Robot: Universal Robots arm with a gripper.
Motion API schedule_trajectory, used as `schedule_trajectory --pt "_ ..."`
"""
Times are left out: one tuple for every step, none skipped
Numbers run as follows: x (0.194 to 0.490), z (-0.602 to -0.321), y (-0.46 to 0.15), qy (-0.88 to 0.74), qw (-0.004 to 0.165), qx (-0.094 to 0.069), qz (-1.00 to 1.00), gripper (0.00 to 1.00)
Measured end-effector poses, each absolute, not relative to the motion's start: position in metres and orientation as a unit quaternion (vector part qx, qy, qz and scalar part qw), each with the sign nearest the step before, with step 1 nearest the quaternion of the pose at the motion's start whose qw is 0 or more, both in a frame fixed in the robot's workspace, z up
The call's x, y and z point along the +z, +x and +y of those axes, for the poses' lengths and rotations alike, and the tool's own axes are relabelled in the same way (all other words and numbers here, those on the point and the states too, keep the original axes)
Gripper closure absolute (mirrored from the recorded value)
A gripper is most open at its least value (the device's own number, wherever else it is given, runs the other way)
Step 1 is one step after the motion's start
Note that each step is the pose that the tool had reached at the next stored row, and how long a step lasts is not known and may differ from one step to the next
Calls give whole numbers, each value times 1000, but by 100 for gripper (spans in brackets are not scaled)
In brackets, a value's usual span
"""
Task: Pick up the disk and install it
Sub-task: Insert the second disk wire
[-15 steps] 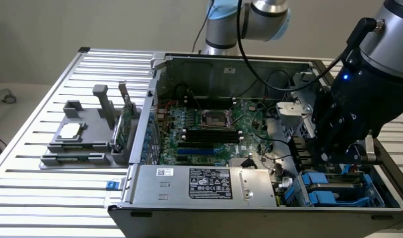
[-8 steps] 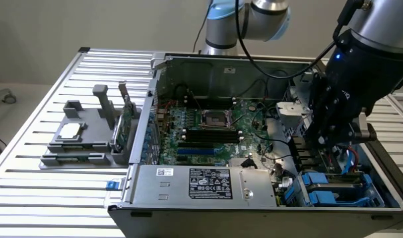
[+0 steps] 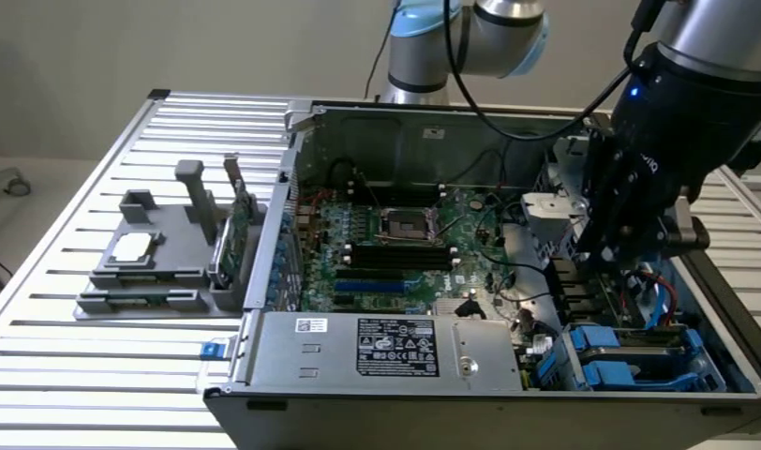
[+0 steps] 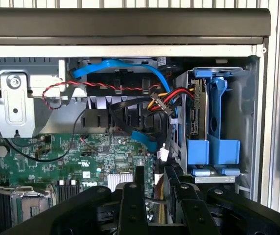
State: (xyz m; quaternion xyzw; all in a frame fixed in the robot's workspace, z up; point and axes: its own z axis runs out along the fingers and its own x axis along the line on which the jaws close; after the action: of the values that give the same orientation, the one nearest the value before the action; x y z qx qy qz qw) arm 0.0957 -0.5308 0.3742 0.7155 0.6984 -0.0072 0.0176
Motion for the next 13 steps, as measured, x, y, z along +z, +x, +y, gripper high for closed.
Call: schedule_trajectory --pt "374 -530 96 715 19 -8 698 70" --pt "374 -530 97 715 20 -8 698 70" --pt "374 -529 97 715 22 -9 698 70" --pt "374 -528 97 715 23 -9 698 70" --pt "374 -527 98 715 25 -10 698 70" --pt "374 -526 98 715 28 -10 698 70" --pt "374 -524 99 715 30 -11 698 70" --pt "374 -523 99 715 32 -11 698 70" --pt "374 -521 99 715 34 -12 698 70" --pt "374 -520 99 715 36 -12 698 70" --pt "374 -519 100 715 38 -12 698 70" --pt "374 -518 101 715 39 -13 698 70" --pt "374 -517 101 715 41 -13 698 70"
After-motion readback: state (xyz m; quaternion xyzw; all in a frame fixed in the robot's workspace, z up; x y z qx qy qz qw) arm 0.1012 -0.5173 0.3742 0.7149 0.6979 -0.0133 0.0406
